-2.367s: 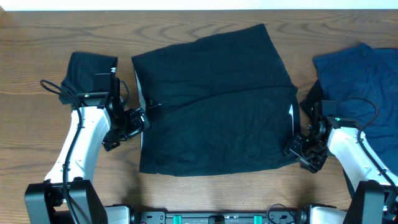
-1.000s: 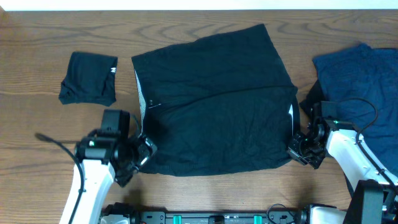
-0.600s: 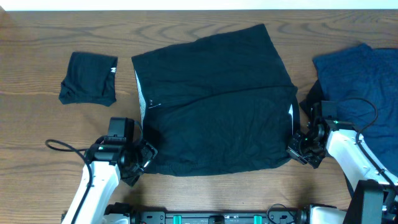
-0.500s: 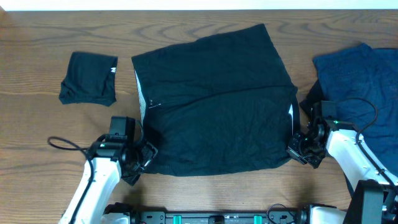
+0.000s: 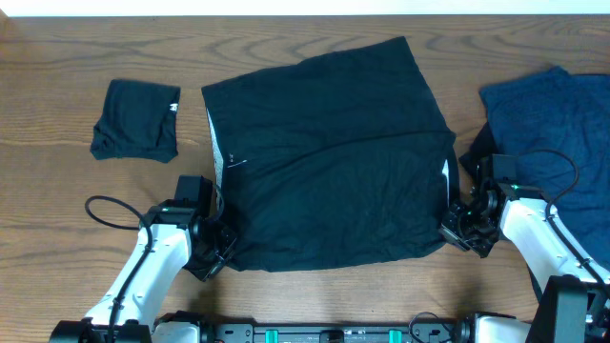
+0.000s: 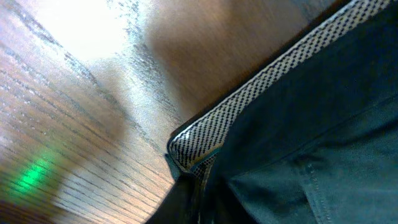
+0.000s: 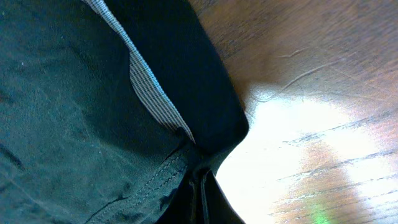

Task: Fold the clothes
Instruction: 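Lift the front edge and fold it toward the back with both grippers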

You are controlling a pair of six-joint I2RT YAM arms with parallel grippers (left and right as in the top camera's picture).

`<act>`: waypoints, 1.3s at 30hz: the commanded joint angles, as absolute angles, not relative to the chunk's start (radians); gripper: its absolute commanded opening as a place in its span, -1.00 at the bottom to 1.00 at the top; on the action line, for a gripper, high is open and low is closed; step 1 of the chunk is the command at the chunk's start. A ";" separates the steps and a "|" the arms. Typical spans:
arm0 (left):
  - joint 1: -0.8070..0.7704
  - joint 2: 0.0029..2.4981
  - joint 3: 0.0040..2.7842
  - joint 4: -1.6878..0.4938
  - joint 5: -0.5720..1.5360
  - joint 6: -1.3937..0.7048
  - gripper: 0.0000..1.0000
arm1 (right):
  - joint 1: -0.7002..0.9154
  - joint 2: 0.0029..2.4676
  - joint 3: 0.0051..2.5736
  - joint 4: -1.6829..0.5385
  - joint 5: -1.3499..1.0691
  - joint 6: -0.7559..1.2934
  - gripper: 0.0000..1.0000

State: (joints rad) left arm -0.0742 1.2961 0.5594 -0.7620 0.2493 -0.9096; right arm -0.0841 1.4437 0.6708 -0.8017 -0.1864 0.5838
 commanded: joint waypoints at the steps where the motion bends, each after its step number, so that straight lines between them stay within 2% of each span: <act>1: -0.075 1.302 0.558 -0.771 0.254 -0.902 -0.88 | -0.091 1.440 0.665 -0.800 -0.192 0.579 -0.98; 10: -0.075 1.282 0.673 -0.833 0.253 -0.712 -0.88 | -0.091 1.440 0.752 -0.830 -0.192 0.498 -0.98; 19: -0.075 1.282 0.866 -1.008 0.242 -0.657 -0.88 | -0.091 1.440 1.026 -0.975 -0.191 0.446 -0.98; 25: -0.075 1.282 1.007 -1.047 0.165 -0.580 -0.88 | -0.091 1.440 1.178 -0.917 -0.192 0.429 -0.98; 31: -0.075 1.285 1.138 -0.976 0.144 -0.580 -0.88 | -0.090 1.455 1.282 -0.805 -0.202 0.429 -0.98; 39: -0.075 1.293 1.161 -0.714 0.144 -0.580 -0.88 | -0.060 1.533 1.288 -0.536 -0.220 0.428 -0.98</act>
